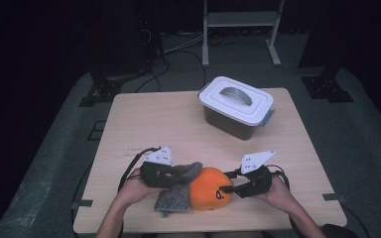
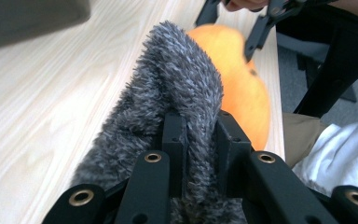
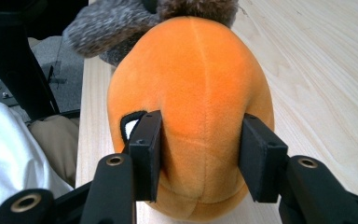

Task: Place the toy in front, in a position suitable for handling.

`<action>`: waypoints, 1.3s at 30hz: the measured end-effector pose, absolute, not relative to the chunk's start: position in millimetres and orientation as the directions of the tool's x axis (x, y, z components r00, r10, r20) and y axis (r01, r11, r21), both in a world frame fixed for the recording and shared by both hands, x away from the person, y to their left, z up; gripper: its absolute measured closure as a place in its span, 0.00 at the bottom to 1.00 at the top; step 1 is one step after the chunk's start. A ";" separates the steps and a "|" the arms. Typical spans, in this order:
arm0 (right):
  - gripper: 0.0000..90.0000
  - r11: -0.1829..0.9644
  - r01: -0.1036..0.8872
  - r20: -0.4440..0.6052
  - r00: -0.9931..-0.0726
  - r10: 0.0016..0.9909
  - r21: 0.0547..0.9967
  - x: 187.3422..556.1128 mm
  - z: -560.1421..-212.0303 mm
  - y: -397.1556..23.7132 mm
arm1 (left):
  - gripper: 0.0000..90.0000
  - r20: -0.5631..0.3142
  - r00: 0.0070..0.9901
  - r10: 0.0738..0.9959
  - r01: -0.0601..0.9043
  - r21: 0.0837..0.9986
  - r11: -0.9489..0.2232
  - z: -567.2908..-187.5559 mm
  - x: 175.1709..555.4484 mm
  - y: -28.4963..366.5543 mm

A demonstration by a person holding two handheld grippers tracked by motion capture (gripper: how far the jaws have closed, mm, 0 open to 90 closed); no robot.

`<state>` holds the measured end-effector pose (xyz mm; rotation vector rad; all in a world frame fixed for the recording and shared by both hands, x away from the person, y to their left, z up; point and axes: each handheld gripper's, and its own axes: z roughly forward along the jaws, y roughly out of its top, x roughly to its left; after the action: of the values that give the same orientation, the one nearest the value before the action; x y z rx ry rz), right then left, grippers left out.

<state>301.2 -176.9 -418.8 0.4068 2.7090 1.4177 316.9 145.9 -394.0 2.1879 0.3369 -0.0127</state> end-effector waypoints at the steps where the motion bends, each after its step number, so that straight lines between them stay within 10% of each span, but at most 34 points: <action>1: 0.59 0.543 0.203 0.069 -0.964 0.257 0.815 301.0 -418.9 -177.1 | 0.85 -0.141 0.961 0.236 0.253 0.791 -0.558 -395.6 318.0 148.4; 8: 0.59 0.560 0.132 -0.006 -0.971 0.238 0.818 296.8 -413.6 -170.5 | 0.85 -0.157 0.972 0.173 0.226 0.821 -0.524 -389.7 312.9 135.3; 13: 0.41 0.570 0.181 0.056 -0.971 0.231 0.801 300.7 -411.3 -173.0 | 0.85 -0.192 0.974 0.119 0.226 0.822 -0.523 -394.1 308.4 123.3; 20: 0.58 0.581 0.146 0.018 -0.975 0.220 0.800 299.8 -415.9 -175.6 | 0.85 -0.200 0.971 0.133 0.240 0.814 -0.529 -392.7 313.1 136.3; 39: 0.58 0.588 0.092 -0.044 -0.976 0.213 0.804 291.7 -412.0 -163.6 | 0.85 -0.107 0.987 0.122 0.157 0.813 -0.561 -379.0 303.1 119.9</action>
<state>291.7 -163.6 -412.0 0.2590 2.6768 1.3425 303.1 119.9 -379.0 2.1723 0.1943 -0.0478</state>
